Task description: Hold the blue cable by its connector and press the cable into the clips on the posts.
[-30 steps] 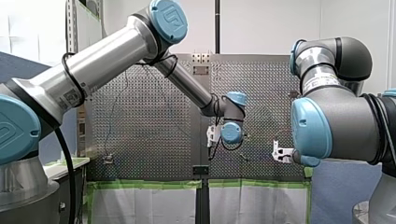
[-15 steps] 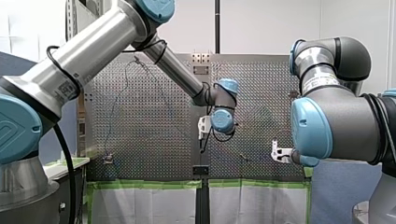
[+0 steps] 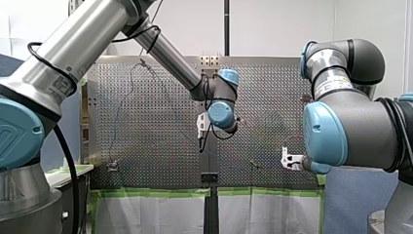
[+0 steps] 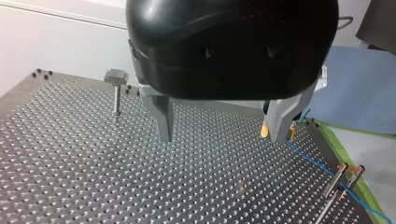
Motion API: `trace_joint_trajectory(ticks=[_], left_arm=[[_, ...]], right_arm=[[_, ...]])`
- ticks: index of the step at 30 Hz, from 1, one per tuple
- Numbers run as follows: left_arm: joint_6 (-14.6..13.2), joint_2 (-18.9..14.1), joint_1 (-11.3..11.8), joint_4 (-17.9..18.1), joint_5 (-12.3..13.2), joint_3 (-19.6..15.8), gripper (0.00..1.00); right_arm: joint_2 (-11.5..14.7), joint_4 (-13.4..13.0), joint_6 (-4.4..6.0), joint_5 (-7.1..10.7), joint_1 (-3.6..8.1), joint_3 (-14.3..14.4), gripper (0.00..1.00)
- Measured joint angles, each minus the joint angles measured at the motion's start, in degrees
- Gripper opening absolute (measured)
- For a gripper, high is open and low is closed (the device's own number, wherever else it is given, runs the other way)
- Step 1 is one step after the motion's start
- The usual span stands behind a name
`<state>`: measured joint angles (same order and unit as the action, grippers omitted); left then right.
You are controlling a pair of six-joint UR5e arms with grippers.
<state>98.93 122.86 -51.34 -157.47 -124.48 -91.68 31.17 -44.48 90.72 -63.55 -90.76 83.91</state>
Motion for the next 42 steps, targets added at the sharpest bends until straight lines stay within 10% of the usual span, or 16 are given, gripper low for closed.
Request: trace_joint_trajectory(ticks=[42], left_arm=[[6.0, -23.3, 0.5, 9.6, -0.8, -23.3, 1.0]], right_arm=[[1.1, 4.1, -4.42, -1.25, 0.21, -0.4, 0.0]])
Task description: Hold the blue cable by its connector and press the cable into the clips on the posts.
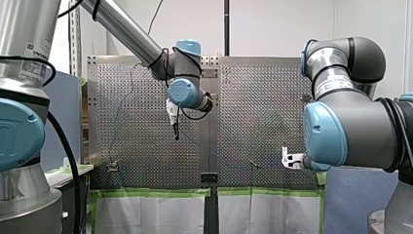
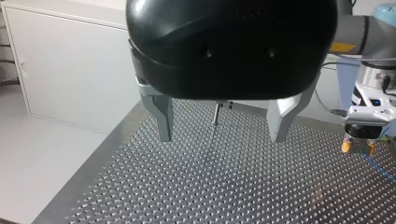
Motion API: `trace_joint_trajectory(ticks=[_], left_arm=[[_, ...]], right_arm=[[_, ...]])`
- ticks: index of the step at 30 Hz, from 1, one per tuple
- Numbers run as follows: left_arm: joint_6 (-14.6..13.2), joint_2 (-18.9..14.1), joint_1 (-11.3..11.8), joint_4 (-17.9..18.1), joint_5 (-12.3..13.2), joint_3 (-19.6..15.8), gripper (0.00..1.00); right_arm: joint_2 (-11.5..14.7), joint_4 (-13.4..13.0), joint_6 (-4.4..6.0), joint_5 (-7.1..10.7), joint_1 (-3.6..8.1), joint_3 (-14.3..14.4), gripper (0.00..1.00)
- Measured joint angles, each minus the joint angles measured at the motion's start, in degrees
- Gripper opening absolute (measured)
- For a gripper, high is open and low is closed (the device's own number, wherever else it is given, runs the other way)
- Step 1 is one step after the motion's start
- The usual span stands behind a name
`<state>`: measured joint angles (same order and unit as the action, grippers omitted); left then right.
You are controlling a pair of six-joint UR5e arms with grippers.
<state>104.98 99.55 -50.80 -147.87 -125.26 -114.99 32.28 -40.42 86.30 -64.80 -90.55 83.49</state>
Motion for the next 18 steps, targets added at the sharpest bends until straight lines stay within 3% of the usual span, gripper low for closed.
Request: trace_joint_trajectory(ticks=[6, 10, 13, 18], left_arm=[[0.1, -3.5, 0.1, 0.3, 0.1, -3.5, 1.0], [0.2, -5.5, 0.2, 1.6, 0.2, -5.5, 1.0], [0.5, -7.2, 0.2, 3.2, 0.5, -7.2, 1.0], [0.9, -10.2, 0.3, 5.7, 1.4, -10.2, 1.0]], right_arm=[[2.9, 3.1, -1.16, -1.12, -0.08, 0.2, 0.0], [5.2, 4.3, -1.25, -1.86, -0.04, 1.4, 0.0], [6.7, 4.5, -0.88, -2.55, 0.04, 2.4, 0.0], [9.3, 4.7, 1.03, -4.84, -0.41, 4.9, 0.0]])
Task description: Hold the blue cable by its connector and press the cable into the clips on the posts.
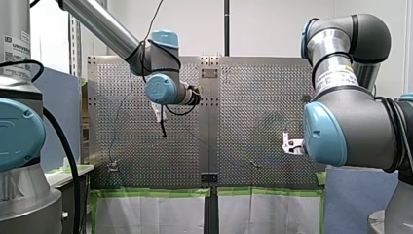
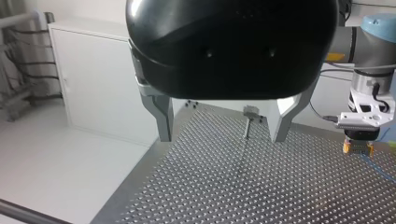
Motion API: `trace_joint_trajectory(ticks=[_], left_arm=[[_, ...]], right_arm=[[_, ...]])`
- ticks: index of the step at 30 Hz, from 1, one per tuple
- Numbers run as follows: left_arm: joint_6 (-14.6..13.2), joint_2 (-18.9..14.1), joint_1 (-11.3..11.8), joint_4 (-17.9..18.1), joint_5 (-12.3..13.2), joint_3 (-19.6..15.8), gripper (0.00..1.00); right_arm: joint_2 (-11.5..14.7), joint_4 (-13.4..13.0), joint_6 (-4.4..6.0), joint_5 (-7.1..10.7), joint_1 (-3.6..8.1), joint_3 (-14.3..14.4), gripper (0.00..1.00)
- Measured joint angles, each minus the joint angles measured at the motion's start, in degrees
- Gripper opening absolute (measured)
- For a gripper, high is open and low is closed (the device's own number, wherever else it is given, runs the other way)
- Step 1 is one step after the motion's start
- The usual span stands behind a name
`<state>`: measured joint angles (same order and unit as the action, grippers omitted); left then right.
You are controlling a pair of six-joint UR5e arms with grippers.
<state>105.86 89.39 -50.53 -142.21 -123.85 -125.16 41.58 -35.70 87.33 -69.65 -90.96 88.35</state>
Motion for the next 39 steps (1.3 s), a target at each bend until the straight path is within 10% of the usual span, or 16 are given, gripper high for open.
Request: trace_joint_trajectory(ticks=[20, 39], left_arm=[[0.0, 7.2, 0.5, 11.0, 1.7, -11.5, 1.0], [-0.3, 10.5, 0.7, 14.2, 1.5, -14.3, 1.0]], right_arm=[[11.7, 1.9, 4.36, -4.02, -4.6, 8.3, 0.0], [16.0, 2.0, 4.54, -4.81, -6.46, 9.3, 0.0]])
